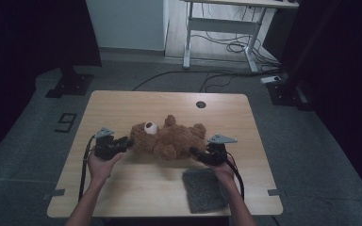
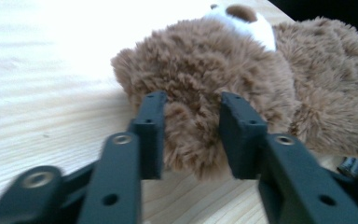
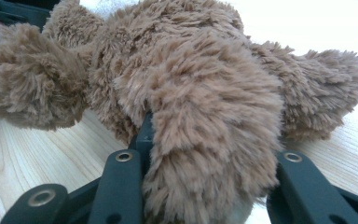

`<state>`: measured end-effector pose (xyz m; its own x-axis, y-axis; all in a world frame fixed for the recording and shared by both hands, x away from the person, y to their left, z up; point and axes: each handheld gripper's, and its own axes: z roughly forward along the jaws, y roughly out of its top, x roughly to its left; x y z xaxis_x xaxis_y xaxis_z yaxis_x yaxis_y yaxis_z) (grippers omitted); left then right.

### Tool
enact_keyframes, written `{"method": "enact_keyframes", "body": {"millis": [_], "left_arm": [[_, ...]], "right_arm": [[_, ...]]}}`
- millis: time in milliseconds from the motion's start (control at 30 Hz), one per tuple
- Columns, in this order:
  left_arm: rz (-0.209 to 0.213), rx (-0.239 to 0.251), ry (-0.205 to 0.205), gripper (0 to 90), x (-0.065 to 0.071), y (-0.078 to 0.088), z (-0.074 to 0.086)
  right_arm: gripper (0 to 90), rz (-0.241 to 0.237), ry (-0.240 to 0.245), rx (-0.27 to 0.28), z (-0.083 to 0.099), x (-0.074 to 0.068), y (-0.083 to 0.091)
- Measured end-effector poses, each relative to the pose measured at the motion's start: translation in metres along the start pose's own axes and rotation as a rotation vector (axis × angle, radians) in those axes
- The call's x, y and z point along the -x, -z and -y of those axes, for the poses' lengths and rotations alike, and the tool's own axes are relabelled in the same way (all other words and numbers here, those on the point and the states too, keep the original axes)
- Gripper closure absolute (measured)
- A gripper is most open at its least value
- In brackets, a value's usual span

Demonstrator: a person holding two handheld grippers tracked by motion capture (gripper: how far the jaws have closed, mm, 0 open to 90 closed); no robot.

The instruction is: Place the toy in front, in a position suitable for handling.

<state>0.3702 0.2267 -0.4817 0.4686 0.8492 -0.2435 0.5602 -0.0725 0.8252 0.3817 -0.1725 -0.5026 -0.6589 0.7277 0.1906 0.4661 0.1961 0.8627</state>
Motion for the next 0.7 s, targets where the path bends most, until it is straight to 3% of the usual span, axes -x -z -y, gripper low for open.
{"method": "enact_keyframes", "body": {"millis": [67, 167, 300, 333, 367, 400, 500, 533, 600, 700], "left_arm": [[-0.022, 0.030, -0.043, 52.0, 0.012, 0.012, 0.002], [-0.012, 0.033, -0.069, 46.4, 0.022, 0.019, 0.005], [0.049, 0.004, -0.128, 44.4, 0.045, 0.022, 0.013], [0.075, -0.020, -0.155, 43.9, 0.058, 0.018, 0.018], [0.075, -0.020, -0.155, 43.5, 0.058, 0.018, 0.018], [0.110, -0.051, -0.178, 43.0, 0.071, 0.011, 0.022], [0.147, -0.078, -0.185, 42.0, 0.081, 0.003, 0.026], [0.187, -0.106, -0.190, 41.0, 0.093, -0.008, 0.032], [0.194, -0.115, -0.195, 37.9, 0.098, -0.011, 0.034], [0.225, -0.148, -0.204, 34.2, 0.114, -0.024, 0.039]], "right_arm": [[60.0, 0.002, -0.002, -0.002, 0.000, 0.001, 0.000], [60.0, 0.004, -0.017, -0.002, 0.000, 0.002, 0.000], [59.6, 0.006, -0.031, 0.000, 0.001, 0.003, -0.001], [59.4, 0.006, -0.039, -0.001, 0.001, 0.004, -0.001], [59.4, 0.006, -0.039, -0.001, 0.001, 0.004, -0.001], [59.2, 0.008, -0.047, 0.000, 0.002, 0.004, -0.001], [59.2, 0.009, -0.048, -0.002, 0.001, 0.004, -0.001], [59.2, 0.011, -0.048, -0.003, 0.001, 0.003, -0.001], [59.1, 0.012, -0.049, -0.006, 0.001, 0.004, -0.001], [59.1, 0.013, -0.051, -0.006, 0.001, 0.004, -0.001]]}}
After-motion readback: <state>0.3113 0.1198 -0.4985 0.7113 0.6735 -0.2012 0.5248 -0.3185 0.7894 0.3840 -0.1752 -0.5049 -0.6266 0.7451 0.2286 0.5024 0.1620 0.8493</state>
